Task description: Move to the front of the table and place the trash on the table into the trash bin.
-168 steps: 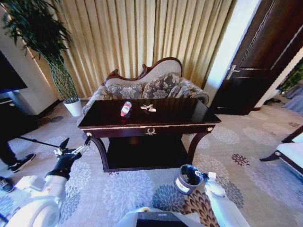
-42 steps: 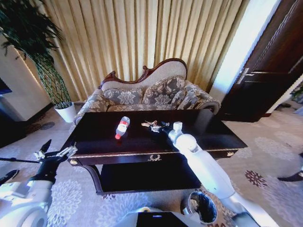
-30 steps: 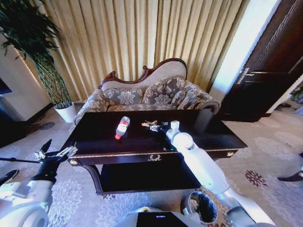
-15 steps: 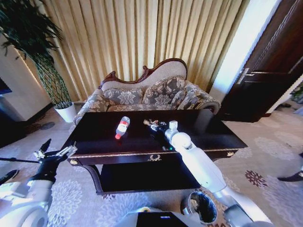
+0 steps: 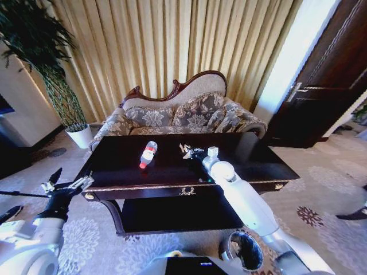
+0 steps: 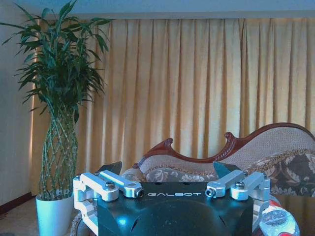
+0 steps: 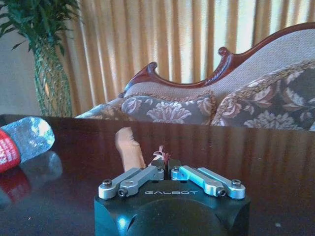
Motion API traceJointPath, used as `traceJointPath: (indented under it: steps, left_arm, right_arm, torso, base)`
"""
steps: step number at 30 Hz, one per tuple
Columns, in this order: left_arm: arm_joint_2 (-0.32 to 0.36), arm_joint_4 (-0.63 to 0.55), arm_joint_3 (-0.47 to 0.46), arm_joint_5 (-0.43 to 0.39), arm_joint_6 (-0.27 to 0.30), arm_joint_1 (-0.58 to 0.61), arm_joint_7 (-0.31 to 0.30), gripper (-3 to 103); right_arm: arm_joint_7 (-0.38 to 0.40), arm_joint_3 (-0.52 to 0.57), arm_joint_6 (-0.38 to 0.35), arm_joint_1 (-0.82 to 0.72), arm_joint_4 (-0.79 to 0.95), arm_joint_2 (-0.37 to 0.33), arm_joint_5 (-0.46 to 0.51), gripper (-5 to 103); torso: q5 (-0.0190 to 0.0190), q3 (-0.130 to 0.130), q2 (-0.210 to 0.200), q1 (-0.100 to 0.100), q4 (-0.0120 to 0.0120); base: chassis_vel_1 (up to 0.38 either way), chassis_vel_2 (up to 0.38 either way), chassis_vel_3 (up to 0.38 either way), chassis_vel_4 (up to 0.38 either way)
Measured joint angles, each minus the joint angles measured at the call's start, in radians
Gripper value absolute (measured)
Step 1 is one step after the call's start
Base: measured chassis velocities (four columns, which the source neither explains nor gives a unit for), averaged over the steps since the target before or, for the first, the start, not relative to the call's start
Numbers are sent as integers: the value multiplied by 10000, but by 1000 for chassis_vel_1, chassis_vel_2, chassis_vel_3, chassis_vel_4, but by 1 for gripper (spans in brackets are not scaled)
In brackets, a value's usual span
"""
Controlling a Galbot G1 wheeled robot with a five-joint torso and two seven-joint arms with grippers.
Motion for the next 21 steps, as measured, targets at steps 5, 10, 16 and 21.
traceJointPath:
  steps: [5, 10, 16, 21]
  left_arm:
    - [11, 0, 103, -3, 0, -29, -34, 100]
    - [47, 0, 143, -120, 23, -69, -64, 100]
    - [97, 0, 172, -323, 41, -97, -80, 100]
    - [110, 0, 245, -400, 42, -268, -77, 100]
  right_arm:
    - [266, 437, 52, -185, 435, -99, 104, 2]
    - [501, 1450, 369, -702, 1135, -451, -133, 2]
    - [481, 3060, 1495, -2123, 2155, -1137, -524, 2]
    - [719, 4079, 1923, -3367, 2966, -1413, -467, 2]
  torso:
    - [0, 0, 0, 0, 1]
    - [0, 0, 0, 0, 1]
    - [1, 0, 0, 0, -4]
    - [0, -1, 1, -1, 0]
  base:
    - [0, 0, 0, 0]
    - [0, 0, 0, 0]
    - [0, 0, 0, 0]
    - [0, 0, 0, 0]
